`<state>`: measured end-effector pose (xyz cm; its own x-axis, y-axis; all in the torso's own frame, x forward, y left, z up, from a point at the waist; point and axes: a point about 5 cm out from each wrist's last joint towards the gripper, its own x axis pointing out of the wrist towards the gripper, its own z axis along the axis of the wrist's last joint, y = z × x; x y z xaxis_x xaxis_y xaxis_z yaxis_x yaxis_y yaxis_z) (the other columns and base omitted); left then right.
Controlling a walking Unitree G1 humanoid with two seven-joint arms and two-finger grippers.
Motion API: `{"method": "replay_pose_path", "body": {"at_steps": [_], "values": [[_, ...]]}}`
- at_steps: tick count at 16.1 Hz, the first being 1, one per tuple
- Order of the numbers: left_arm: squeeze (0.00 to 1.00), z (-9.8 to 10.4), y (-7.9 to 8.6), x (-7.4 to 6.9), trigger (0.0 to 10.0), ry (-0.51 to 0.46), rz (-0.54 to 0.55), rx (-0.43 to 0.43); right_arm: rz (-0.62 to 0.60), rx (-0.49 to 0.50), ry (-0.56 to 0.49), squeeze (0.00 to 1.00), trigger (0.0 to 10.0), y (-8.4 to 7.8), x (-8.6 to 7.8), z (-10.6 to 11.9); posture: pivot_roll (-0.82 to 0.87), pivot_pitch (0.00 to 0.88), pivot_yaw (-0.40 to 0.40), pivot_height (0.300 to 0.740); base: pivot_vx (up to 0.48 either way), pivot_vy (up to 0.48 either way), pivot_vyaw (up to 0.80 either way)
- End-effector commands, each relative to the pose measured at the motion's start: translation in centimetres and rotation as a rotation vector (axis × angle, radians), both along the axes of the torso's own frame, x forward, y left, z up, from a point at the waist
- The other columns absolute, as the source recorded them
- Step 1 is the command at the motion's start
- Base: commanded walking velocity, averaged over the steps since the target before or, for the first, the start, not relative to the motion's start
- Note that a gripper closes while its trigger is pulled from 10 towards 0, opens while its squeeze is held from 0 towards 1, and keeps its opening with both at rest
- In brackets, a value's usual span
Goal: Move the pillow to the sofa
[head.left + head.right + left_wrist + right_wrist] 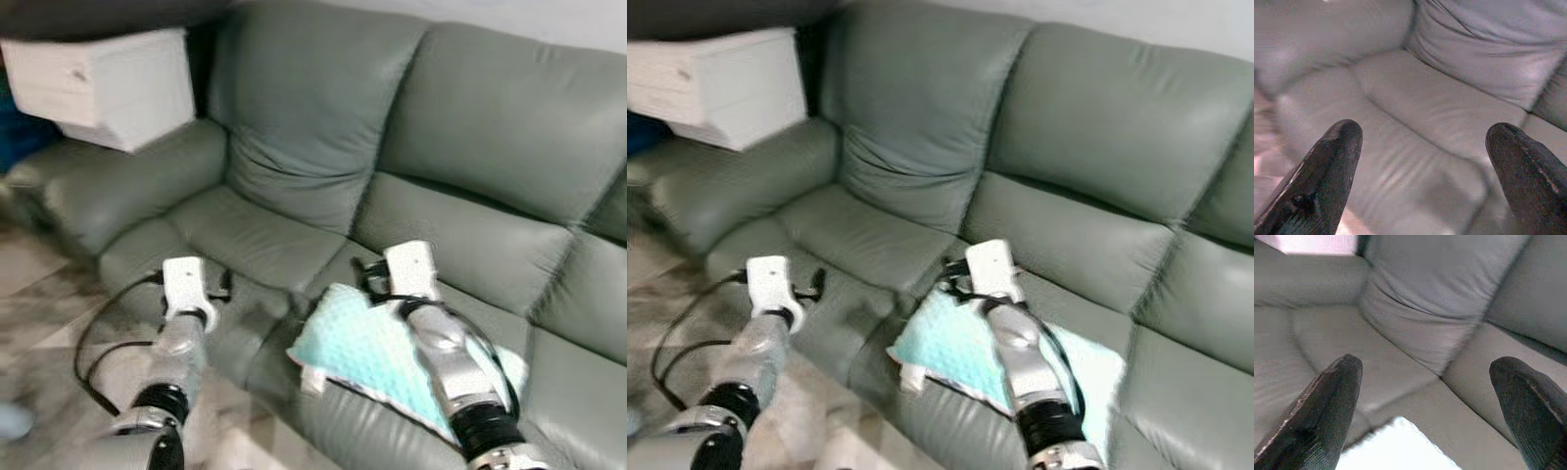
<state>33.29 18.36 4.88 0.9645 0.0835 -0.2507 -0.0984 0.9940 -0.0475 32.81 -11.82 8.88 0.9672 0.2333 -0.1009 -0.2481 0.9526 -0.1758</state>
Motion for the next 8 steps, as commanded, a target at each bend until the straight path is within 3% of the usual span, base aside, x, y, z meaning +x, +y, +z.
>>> {"method": "replay_pose_path", "body": {"at_steps": [1, 3, 8], "values": [[0.00, -0.15, -0.58, -0.04, 10.0, 0.004, -0.020, -0.010, -0.014, -0.007, 0.014, 0.00, 10.0, -0.73, -0.05, -0.31, -0.09, 0.000, 0.009, 0.740, 0.000, 0.000, 0.80], [0.00, -0.33, -0.55, -0.21, 10.0, 0.006, -0.018, -0.012, -0.010, 0.004, 0.015, 0.00, 10.0, -0.46, -0.04, -0.29, -0.08, 0.000, 0.012, 0.740, 0.000, 0.000, 0.74], [0.00, -0.57, -0.43, -0.31, 10.0, 0.023, -0.019, -0.030, -0.031, 0.035, 0.025, 0.00, 10.0, -0.61, -0.05, -0.42, -0.09, 0.000, 0.024, 0.740, 0.000, 0.000, 0.00]]}}
